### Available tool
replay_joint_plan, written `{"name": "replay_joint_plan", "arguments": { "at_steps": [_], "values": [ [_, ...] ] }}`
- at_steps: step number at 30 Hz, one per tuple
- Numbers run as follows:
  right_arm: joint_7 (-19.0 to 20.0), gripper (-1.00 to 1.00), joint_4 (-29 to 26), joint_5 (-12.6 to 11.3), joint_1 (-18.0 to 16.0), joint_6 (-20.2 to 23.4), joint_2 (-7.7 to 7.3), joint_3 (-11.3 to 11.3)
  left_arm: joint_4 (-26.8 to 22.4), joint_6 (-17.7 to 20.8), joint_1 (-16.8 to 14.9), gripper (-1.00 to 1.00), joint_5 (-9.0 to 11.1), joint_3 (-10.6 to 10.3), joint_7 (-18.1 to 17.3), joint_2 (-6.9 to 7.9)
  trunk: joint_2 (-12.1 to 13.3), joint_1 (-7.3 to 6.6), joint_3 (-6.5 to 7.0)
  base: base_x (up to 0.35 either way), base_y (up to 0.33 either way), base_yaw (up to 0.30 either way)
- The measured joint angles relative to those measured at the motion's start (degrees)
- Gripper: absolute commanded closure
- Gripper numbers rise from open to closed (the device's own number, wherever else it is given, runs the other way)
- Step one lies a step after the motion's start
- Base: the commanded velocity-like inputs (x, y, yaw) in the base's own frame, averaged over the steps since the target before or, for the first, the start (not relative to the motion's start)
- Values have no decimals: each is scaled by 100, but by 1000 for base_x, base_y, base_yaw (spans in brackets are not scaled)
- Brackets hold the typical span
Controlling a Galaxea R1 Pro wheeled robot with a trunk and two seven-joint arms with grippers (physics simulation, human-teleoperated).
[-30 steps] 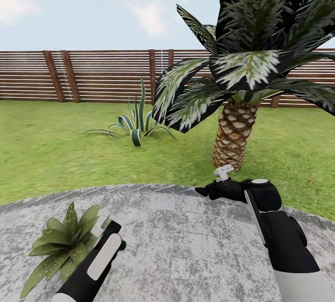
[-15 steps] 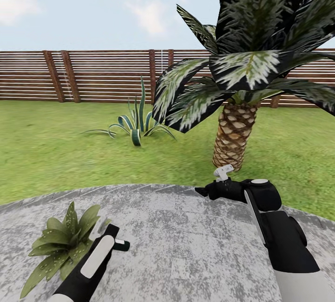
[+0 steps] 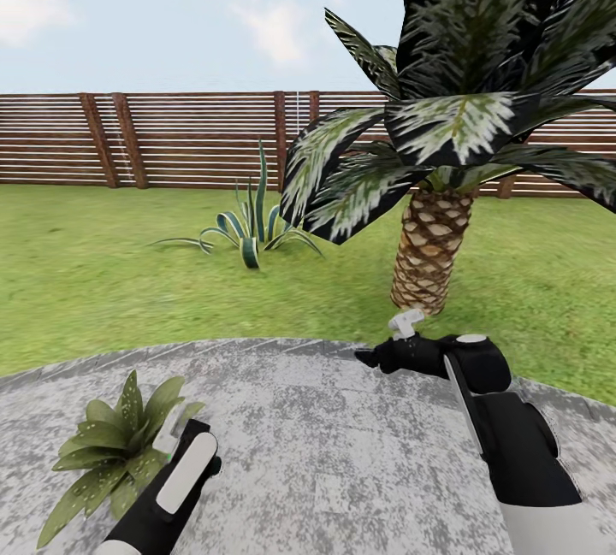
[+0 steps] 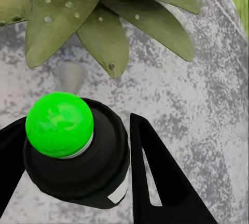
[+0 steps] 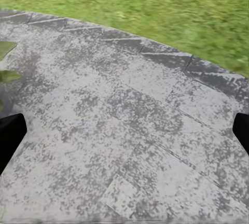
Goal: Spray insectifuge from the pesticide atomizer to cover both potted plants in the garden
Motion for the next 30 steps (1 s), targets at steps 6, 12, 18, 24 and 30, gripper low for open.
{"name": "replay_joint_plan", "arguments": {
  "at_steps": [6,12,18,24,30],
  "values": [
    [0,-100,125,3,43,-1,23,1,-38,-4,0,100,1,0,-1,1,0,0,0,0,0,0],
    [0,-100,125,3,43,-1,23,1,-38,-4,0,100,1,0,-1,1,0,0,0,0,0,0],
    [-27,-100,-68,88,4,66,22,35,-219,-89,-104,100,98,-70,153,21,0,0,0,0,0,0],
    [-61,-100,57,129,154,65,3,25,-428,-101,-121,100,109,-75,189,-41,0,0,0,0,0,0],
    [-959,-100,1506,450,428,61,-22,34,-379,-106,-123,100,91,-62,315,-166,1,1,-1,0,0,0]
  ]
}}
